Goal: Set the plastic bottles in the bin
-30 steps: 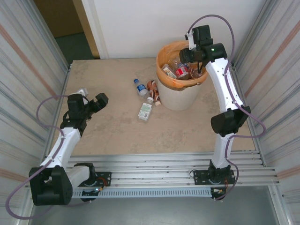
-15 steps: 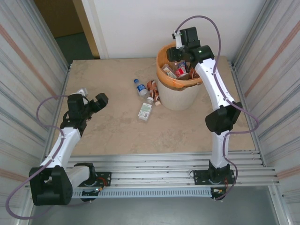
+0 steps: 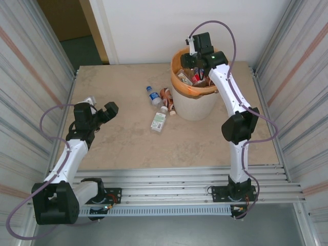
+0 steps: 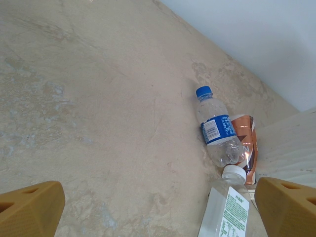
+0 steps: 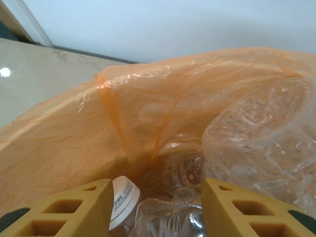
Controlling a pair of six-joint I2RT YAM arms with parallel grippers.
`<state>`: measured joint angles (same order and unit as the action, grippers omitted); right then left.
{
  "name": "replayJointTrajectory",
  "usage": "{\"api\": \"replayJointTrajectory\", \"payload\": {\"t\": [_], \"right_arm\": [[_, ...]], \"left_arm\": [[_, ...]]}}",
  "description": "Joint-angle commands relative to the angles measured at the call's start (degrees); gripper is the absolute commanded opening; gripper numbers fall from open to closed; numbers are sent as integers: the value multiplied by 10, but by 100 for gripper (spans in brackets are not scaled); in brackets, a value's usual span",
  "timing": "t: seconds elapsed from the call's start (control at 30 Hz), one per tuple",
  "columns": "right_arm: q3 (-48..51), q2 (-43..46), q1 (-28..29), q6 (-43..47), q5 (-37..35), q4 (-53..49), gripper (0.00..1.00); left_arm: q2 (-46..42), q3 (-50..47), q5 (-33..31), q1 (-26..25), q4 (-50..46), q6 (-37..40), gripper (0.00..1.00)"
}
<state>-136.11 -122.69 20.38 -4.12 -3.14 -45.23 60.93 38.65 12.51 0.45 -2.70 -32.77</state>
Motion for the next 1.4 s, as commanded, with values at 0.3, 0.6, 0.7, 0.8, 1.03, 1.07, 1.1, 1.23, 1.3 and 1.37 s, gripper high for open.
{"api": "replayJointTrajectory", "payload": {"t": [0.3, 0.6, 0.7, 0.8, 1.03, 1.07, 1.1, 1.23, 1.3, 1.37], "right_arm": [[-16, 72, 20, -12, -3, -19, 64], [75, 180, 41, -44, -86, -47, 80], [165, 250, 41, -75, -113, -29, 83], [272, 333, 41, -105, -135, 1, 90], [477, 500, 41, -174, -183, 38, 98], [493, 515, 44, -183, -190, 35, 98], [506, 527, 47, -188, -197, 32, 98], [537, 562, 62, -204, -230, 13, 98], [544, 572, 69, -210, -251, 1, 98], [551, 581, 73, -215, -265, -10, 98]], "left_arm": [[12, 61, 35, -20, -5, 41, 99], [94, 182, -16, -156, -136, 130, 99], [131, 214, -31, -198, -170, 152, 99], [166, 232, -41, -236, -187, 169, 99], [252, 261, -70, -296, -209, 178, 99], [266, 267, -79, -303, -211, 181, 99], [277, 272, -86, -309, -213, 183, 99], [325, 294, -93, -327, -216, 189, 99], [347, 305, -103, -335, -215, 193, 99], [371, 320, -108, -344, -222, 196, 99]]}}
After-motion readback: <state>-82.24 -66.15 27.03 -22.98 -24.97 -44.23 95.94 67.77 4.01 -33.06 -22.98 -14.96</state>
